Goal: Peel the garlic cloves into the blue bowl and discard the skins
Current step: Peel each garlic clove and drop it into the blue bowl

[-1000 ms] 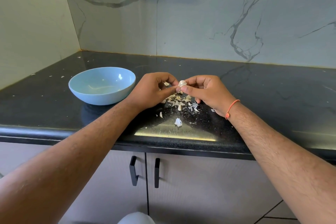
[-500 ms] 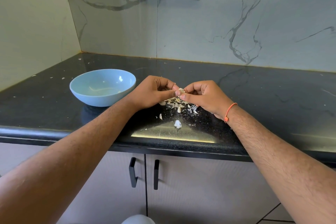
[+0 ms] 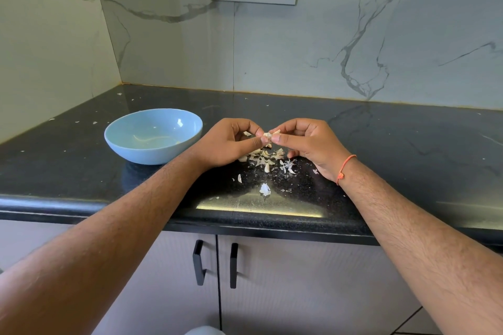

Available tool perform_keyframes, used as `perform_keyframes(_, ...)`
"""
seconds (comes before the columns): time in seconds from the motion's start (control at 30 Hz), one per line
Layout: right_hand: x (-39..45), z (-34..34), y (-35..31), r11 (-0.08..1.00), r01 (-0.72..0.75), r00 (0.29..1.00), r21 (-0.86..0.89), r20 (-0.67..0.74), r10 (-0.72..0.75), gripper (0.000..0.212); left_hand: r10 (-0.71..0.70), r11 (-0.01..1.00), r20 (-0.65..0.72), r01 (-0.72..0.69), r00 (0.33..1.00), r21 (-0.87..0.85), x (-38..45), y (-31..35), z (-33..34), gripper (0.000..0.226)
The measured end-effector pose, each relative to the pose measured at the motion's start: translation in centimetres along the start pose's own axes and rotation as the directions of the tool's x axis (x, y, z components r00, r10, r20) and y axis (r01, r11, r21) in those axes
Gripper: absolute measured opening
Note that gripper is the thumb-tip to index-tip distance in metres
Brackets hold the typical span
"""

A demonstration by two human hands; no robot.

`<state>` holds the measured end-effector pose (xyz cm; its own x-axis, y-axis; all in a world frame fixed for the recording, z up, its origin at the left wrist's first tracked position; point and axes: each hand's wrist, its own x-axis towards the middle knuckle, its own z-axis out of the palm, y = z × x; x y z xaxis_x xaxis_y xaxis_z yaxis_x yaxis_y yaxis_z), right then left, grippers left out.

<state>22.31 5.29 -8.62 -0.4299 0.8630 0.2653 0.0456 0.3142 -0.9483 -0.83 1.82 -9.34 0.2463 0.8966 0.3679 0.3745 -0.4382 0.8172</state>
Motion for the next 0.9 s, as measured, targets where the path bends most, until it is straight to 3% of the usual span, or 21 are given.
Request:
perform_keyframes(0.2, -0.06, -0.26, -0.49, 0.994, 0.008, 0.996, 0.111, -0.088, 0.002, 0.017, -0.017, 0.990, -0.007, 0.018, 1.000, 0.137, -0.17, 0.08, 0.21, 0.018)
perform_keyframes(0.27, -0.02, -0.24, -0.40, 0.997, 0.016, 0.995, 0.079, -0.098, -0.008, 0.007, -0.011, 0.983, -0.045, 0.019, 0.999, 0.185, -0.27, 0.12, 0.24, 0.012)
perform_keyframes(0.5, -0.22, 0.18, -0.30, 0.990, 0.049, 0.993, -0.132, -0.098, -0.062, 0.008, 0.180, 0.931, -0.205, -0.099, 0.962, 0.351, -0.74, 0.38, 0.46, 0.014)
perform_keyframes(0.67, -0.13, 0.45, 0.17, 0.960, 0.117, 0.990, -0.253, -0.048, -0.133, 0.014, 0.235, 0.877, -0.121, -0.156, 0.965, 0.455, -0.39, 0.26, 0.62, 0.013)
perform_keyframes(0.9, 0.00, 0.52, 0.18, 0.959, 0.159, 0.986, -0.237, -0.007, -0.165, 0.017, 0.267, 0.866, -0.071, -0.207, 0.961, 0.454, -0.09, -0.07, 0.66, 0.012)
